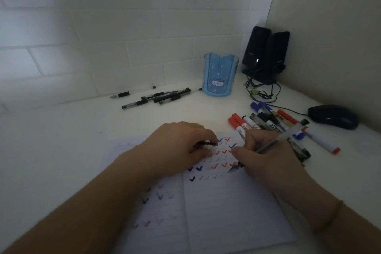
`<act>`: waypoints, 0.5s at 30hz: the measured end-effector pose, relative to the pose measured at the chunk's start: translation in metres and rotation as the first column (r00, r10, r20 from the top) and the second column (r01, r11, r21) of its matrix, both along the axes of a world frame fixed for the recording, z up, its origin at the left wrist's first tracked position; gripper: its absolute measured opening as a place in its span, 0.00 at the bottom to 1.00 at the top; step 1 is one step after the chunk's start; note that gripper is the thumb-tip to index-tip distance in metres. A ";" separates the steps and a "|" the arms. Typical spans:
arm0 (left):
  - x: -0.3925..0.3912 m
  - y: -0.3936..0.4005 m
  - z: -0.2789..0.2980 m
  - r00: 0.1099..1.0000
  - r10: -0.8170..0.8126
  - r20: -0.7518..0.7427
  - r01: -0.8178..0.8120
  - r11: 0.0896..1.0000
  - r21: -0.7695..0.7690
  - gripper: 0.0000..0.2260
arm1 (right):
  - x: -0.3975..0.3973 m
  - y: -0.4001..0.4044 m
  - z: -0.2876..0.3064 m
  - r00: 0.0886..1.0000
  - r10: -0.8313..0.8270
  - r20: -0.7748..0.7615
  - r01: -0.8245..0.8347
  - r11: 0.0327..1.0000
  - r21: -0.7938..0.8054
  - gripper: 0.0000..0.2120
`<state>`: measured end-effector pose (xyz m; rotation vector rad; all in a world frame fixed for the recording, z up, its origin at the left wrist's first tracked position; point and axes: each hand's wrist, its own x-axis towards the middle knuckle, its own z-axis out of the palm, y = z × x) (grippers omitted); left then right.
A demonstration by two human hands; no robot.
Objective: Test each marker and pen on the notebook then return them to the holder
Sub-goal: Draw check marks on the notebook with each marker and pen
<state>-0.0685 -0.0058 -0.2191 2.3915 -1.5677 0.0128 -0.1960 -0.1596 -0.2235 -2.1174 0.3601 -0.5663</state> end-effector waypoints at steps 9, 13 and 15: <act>0.001 -0.001 -0.001 1.000 -0.001 0.011 0.001 1.000 -0.010 0.13 | 0.002 -0.002 -0.005 0.999 0.050 0.002 -0.049 0.995 -0.089 0.14; 0.002 -0.002 -0.001 1.000 0.004 -0.029 -0.004 1.000 -0.014 0.13 | 0.004 -0.005 -0.006 0.998 0.069 0.004 -0.068 0.992 -0.106 0.16; 0.003 -0.002 -0.001 0.999 0.007 -0.046 -0.008 1.000 -0.022 0.13 | 0.005 -0.006 -0.006 0.998 0.065 0.021 -0.063 0.993 -0.098 0.15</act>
